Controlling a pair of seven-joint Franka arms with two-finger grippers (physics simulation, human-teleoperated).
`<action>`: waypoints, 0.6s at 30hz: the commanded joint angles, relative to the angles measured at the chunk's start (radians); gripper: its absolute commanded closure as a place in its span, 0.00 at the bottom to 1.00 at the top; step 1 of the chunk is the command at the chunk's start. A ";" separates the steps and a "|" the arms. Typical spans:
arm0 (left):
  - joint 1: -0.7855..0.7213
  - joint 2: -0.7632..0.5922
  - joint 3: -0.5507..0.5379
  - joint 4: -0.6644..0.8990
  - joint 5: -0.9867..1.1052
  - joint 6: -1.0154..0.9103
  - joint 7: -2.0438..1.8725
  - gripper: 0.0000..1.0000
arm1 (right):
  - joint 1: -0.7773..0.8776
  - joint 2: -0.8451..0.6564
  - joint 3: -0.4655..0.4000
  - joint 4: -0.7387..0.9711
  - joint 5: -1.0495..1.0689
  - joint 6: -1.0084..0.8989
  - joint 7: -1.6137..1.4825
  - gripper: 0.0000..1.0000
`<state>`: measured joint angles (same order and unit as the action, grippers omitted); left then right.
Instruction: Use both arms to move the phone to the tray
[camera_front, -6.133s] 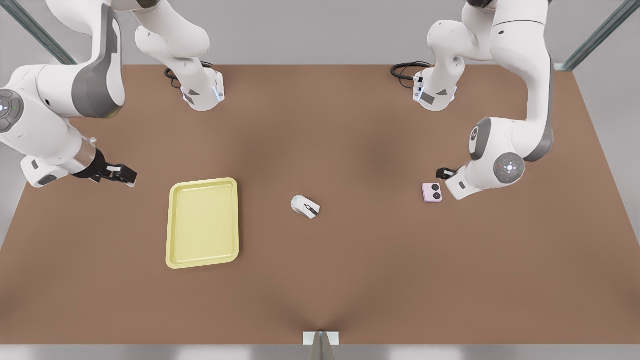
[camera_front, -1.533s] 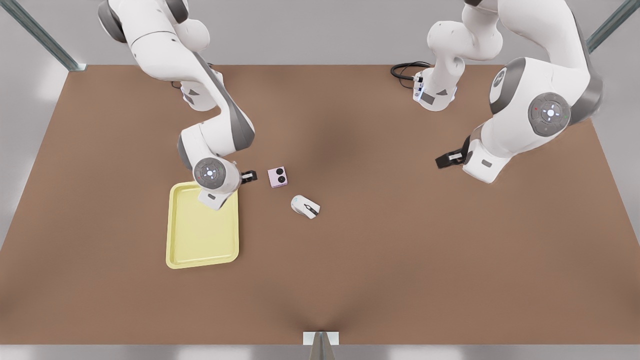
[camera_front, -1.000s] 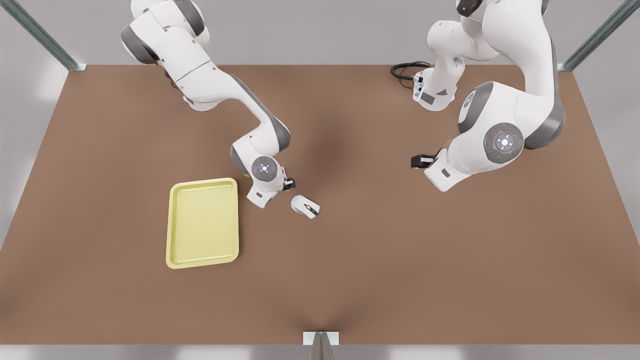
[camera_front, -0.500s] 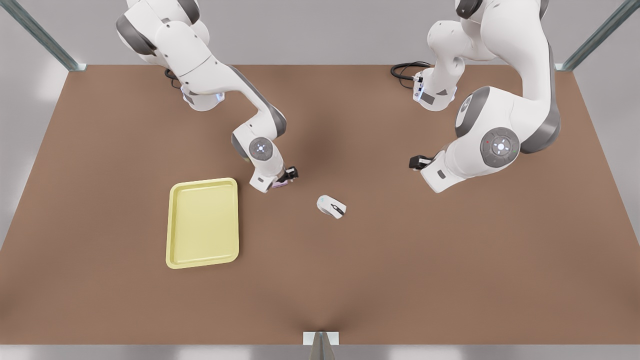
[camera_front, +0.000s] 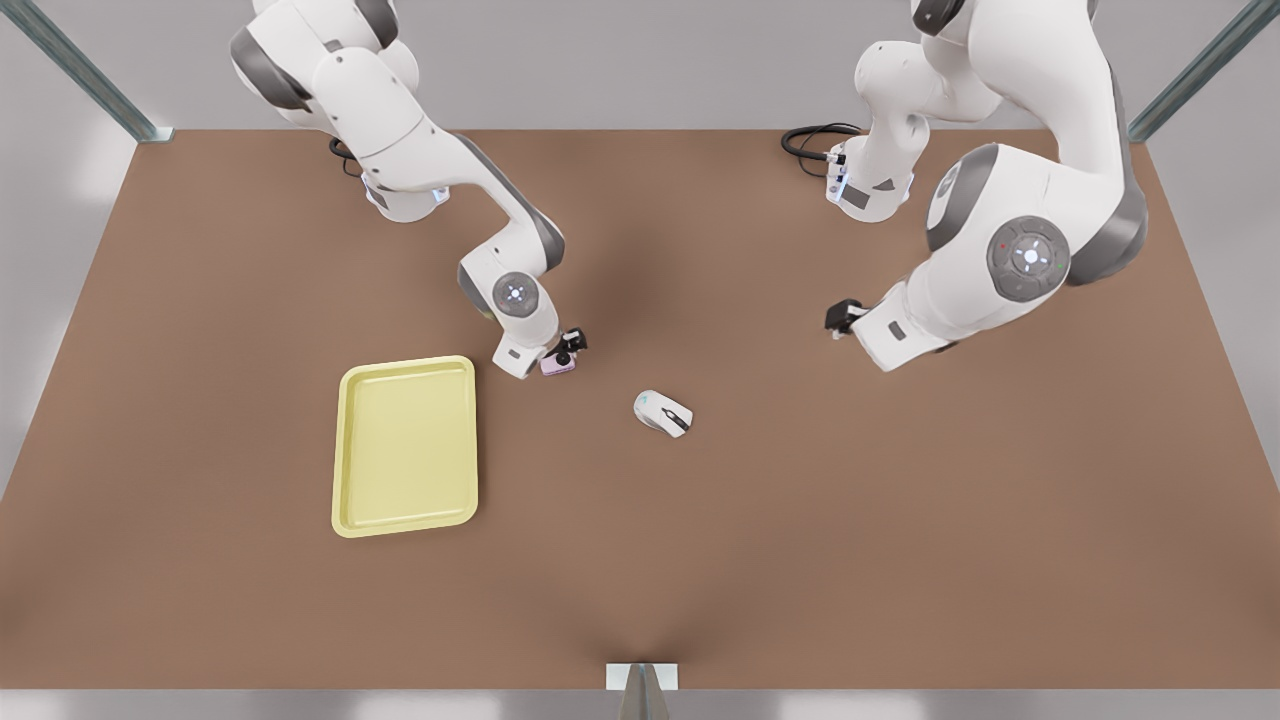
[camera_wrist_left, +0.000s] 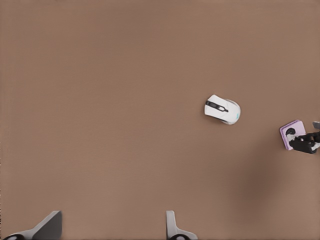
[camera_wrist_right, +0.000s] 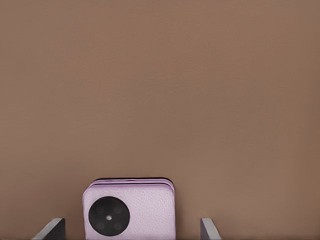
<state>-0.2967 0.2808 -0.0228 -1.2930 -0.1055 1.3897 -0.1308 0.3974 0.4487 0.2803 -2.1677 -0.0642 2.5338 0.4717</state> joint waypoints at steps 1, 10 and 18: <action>0.002 -0.029 0.007 0.011 0.030 -0.001 0.027 0.00 | 0.004 0.001 0.000 0.003 -0.074 0.002 -0.019 0.00; 0.025 -0.049 0.144 0.050 0.023 -0.037 0.046 0.00 | 0.008 0.025 0.005 0.006 -0.129 -0.001 -0.042 0.00; 0.025 -0.060 0.147 0.052 0.021 -0.038 0.079 0.00 | 0.011 0.041 0.008 0.022 -0.129 0.006 -0.042 0.00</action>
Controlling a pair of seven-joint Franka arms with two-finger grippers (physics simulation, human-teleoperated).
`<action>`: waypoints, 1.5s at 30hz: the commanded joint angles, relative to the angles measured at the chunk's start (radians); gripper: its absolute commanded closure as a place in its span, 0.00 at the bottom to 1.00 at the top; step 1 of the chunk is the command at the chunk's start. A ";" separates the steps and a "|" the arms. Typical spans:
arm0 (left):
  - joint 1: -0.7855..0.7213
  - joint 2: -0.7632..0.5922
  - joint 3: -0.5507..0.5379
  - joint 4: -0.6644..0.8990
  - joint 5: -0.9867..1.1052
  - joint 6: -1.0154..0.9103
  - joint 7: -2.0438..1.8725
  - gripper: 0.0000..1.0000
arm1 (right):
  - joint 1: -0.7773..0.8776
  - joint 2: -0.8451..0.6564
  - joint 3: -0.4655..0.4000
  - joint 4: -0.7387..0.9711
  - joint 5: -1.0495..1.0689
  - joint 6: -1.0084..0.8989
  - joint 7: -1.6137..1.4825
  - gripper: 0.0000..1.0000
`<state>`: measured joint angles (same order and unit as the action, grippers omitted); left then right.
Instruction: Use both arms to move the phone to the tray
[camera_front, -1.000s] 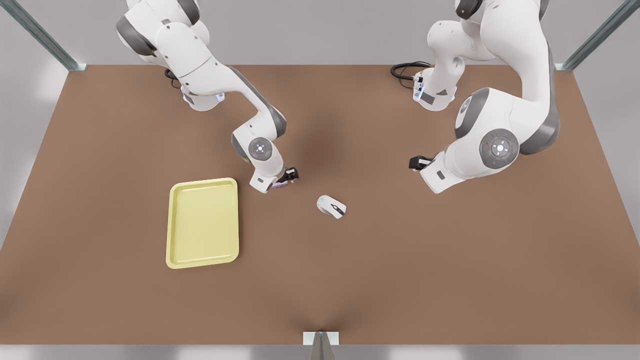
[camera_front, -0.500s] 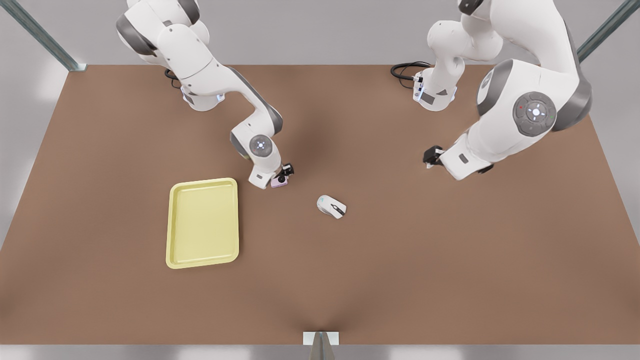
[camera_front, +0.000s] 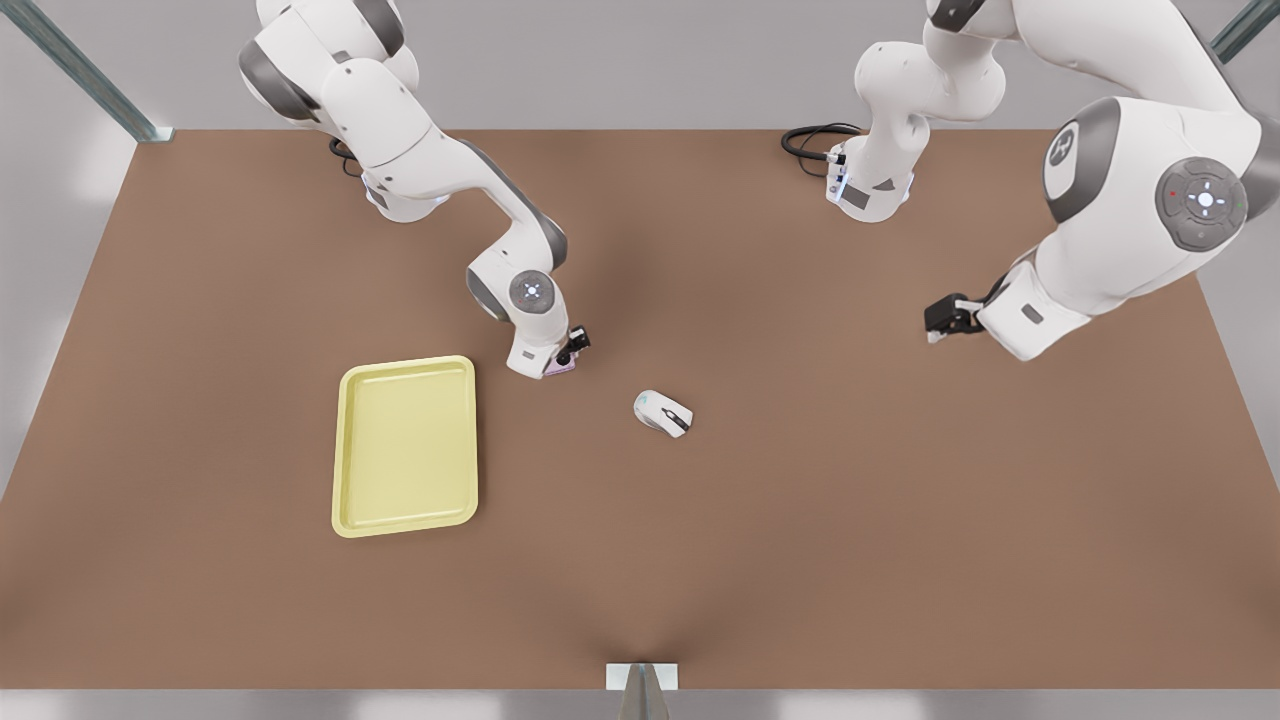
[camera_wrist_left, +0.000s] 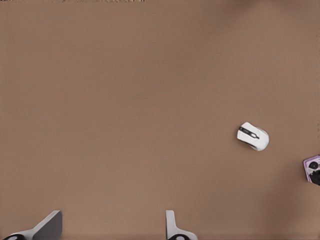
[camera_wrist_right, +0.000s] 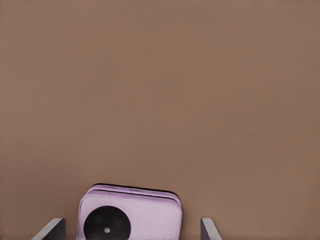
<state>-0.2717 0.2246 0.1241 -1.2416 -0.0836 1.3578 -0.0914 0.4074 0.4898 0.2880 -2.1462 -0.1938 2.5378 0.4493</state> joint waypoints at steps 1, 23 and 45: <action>0.000 -0.005 0.000 0.001 0.007 -0.014 0.041 0.00 | 0.001 0.001 0.000 -0.004 0.001 0.001 -0.020 0.00; 0.000 -0.008 -0.001 0.001 -0.001 -0.026 0.036 0.00 | 0.028 0.029 0.003 -0.011 0.005 -0.011 0.022 0.17; -0.001 -0.010 -0.003 0.001 0.010 -0.029 0.025 0.00 | -0.576 0.007 -0.003 0.061 0.017 -0.064 -0.551 0.00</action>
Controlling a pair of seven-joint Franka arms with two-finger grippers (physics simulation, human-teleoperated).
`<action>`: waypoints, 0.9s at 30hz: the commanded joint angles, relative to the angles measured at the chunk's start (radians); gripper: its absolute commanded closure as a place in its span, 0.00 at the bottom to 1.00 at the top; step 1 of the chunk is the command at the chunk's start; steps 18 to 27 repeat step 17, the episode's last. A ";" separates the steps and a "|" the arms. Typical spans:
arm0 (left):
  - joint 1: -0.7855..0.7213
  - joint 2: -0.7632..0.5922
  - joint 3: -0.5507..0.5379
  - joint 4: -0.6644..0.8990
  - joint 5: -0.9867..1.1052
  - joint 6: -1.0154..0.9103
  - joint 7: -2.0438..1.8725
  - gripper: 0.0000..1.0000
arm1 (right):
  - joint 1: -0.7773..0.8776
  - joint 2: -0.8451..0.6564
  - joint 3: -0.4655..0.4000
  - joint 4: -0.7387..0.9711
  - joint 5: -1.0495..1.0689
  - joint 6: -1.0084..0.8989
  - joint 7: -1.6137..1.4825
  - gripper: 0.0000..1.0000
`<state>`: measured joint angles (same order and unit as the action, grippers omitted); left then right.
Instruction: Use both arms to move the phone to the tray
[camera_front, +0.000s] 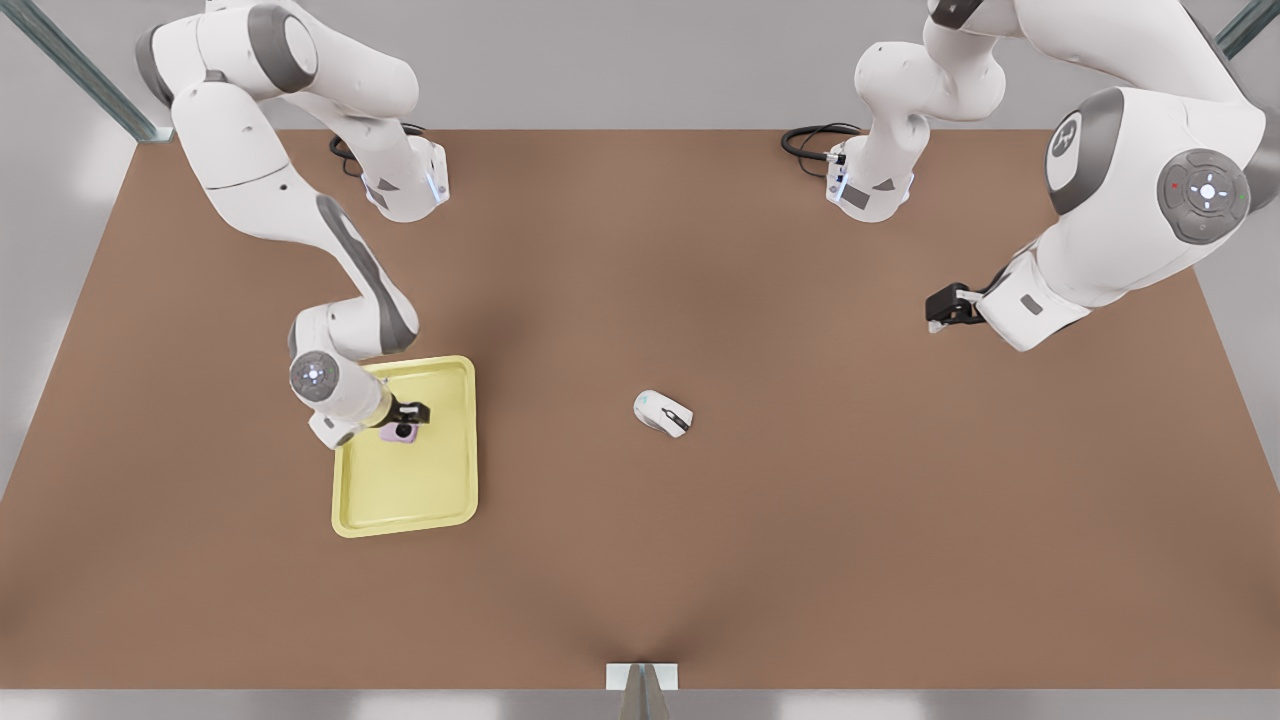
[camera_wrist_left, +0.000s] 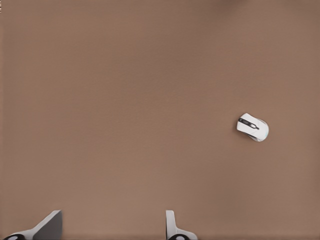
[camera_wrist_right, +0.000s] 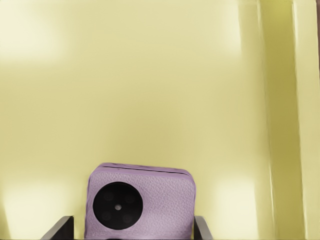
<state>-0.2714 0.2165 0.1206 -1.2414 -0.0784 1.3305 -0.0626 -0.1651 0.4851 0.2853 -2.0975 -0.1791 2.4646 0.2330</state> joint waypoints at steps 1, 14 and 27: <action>-0.002 0.000 -0.001 0.000 0.006 -0.002 -0.003 0.00 | -0.002 0.012 -0.002 0.030 0.003 0.004 -0.333 0.00; -0.002 0.000 -0.003 0.000 0.008 -0.007 -0.005 0.00 | -0.030 -0.293 -0.054 0.686 0.119 -1.046 -0.092 0.00; -0.002 0.000 -0.003 0.000 0.008 -0.007 -0.005 0.00 | -0.040 -0.384 -0.063 0.542 0.145 -0.961 -0.259 0.00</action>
